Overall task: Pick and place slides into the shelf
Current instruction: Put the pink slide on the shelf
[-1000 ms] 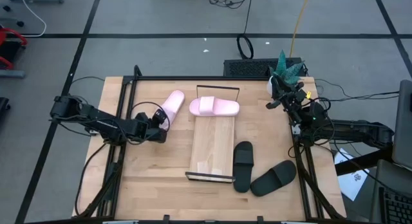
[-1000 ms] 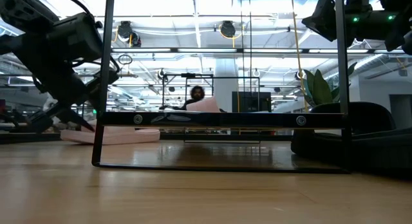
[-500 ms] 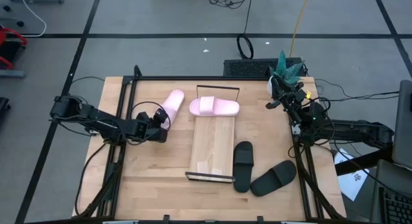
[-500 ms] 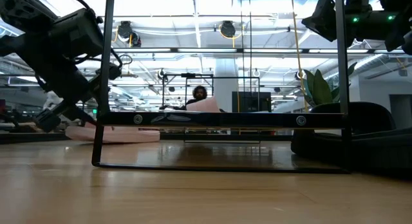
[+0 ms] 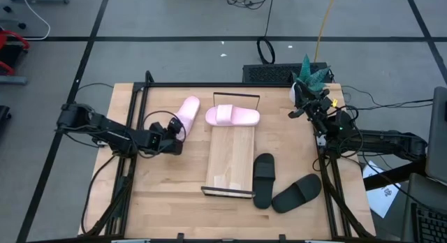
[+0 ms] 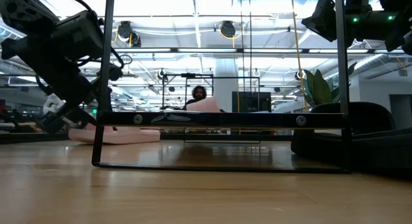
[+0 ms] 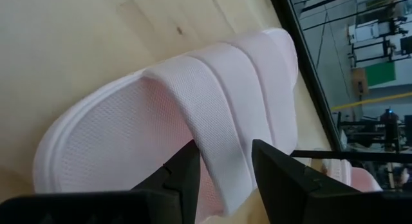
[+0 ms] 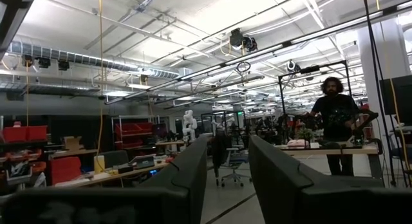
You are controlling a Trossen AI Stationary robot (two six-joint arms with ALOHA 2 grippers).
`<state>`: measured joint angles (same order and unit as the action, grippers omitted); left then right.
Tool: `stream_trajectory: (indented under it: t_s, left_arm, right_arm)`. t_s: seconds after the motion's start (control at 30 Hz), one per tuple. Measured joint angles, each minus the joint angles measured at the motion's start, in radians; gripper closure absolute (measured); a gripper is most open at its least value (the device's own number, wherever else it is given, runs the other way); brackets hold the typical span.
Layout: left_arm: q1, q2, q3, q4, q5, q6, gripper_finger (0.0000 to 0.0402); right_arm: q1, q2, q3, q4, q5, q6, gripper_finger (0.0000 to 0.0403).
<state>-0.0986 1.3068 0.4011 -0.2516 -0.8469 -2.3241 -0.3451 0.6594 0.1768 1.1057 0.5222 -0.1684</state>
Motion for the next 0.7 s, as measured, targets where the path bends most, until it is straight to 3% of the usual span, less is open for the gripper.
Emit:
stream_trajectory:
  t_s: [0.57,0.7]
  left_arm:
    - [0.034,0.101,0.000,0.156,-0.073,-0.037,0.0266]
    - [0.056,0.101,0.000,0.153,-0.082,0.013,0.0286]
  right_arm:
    - [0.000,0.000,0.000,-0.010,0.000,0.000,0.0296]
    - [0.000,0.000,0.000,-0.011,0.000,0.000,0.0296]
